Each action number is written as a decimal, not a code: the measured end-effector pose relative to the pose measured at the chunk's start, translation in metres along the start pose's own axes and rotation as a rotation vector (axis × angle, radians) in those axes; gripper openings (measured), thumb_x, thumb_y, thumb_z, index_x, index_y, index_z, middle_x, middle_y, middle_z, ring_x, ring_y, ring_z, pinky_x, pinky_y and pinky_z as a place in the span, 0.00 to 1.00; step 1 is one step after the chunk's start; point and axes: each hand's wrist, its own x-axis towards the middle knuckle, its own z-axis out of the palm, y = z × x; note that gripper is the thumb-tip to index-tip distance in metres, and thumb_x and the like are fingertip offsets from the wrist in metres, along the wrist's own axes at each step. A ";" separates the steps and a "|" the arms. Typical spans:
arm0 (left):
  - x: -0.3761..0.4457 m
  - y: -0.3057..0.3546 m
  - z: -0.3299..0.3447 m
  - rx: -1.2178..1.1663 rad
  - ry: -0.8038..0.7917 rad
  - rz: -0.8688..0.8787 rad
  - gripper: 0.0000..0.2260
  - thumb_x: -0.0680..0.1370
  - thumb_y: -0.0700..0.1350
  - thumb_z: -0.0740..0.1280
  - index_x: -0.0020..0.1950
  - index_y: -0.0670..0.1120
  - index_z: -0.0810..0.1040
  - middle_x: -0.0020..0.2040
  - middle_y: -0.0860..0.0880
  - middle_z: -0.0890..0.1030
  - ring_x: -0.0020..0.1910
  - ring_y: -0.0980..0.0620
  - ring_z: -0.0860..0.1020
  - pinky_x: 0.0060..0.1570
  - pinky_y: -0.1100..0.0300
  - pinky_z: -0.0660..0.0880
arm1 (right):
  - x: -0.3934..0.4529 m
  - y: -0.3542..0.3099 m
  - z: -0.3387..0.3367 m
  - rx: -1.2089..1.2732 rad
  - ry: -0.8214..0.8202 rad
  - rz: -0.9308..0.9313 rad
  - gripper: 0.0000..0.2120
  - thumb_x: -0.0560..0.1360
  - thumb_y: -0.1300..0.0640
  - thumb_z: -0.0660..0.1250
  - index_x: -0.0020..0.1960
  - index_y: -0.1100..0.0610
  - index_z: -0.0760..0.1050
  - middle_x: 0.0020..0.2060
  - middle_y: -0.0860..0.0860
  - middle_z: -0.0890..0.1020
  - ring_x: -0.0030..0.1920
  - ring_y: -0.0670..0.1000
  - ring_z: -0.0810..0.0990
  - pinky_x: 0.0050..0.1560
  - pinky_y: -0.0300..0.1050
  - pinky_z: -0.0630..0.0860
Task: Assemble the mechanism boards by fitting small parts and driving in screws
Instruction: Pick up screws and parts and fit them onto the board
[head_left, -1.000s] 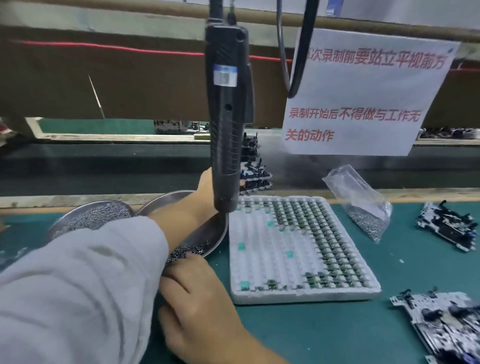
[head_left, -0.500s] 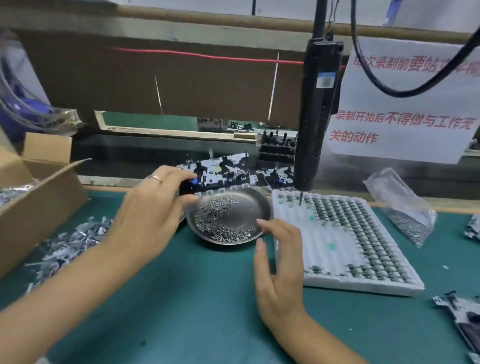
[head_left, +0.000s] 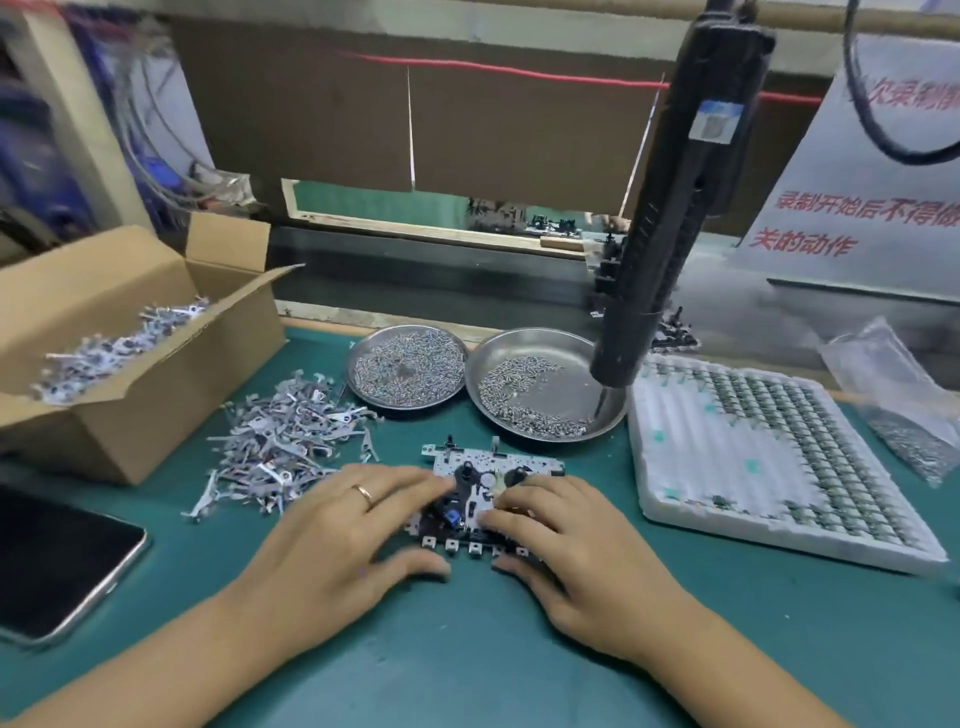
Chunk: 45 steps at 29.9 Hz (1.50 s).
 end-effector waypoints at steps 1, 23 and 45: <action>0.001 -0.005 -0.002 0.011 0.030 -0.050 0.21 0.76 0.59 0.62 0.58 0.46 0.81 0.53 0.52 0.82 0.51 0.54 0.77 0.55 0.58 0.70 | 0.000 0.000 0.000 0.016 0.005 0.028 0.13 0.76 0.54 0.65 0.58 0.58 0.79 0.52 0.52 0.81 0.52 0.56 0.79 0.50 0.50 0.76; -0.002 -0.022 -0.011 0.065 -0.017 -0.456 0.04 0.73 0.44 0.72 0.47 0.46 0.81 0.38 0.52 0.80 0.41 0.45 0.80 0.45 0.53 0.60 | -0.001 0.001 0.000 0.097 0.047 0.136 0.17 0.76 0.52 0.64 0.61 0.59 0.77 0.55 0.53 0.80 0.55 0.53 0.78 0.56 0.51 0.73; 0.050 0.013 0.027 -0.725 0.143 -0.089 0.07 0.74 0.37 0.68 0.50 0.46 0.81 0.47 0.52 0.81 0.47 0.59 0.79 0.50 0.68 0.73 | 0.007 0.006 0.008 0.644 0.413 0.523 0.07 0.72 0.62 0.70 0.49 0.56 0.83 0.39 0.48 0.83 0.45 0.46 0.77 0.50 0.36 0.72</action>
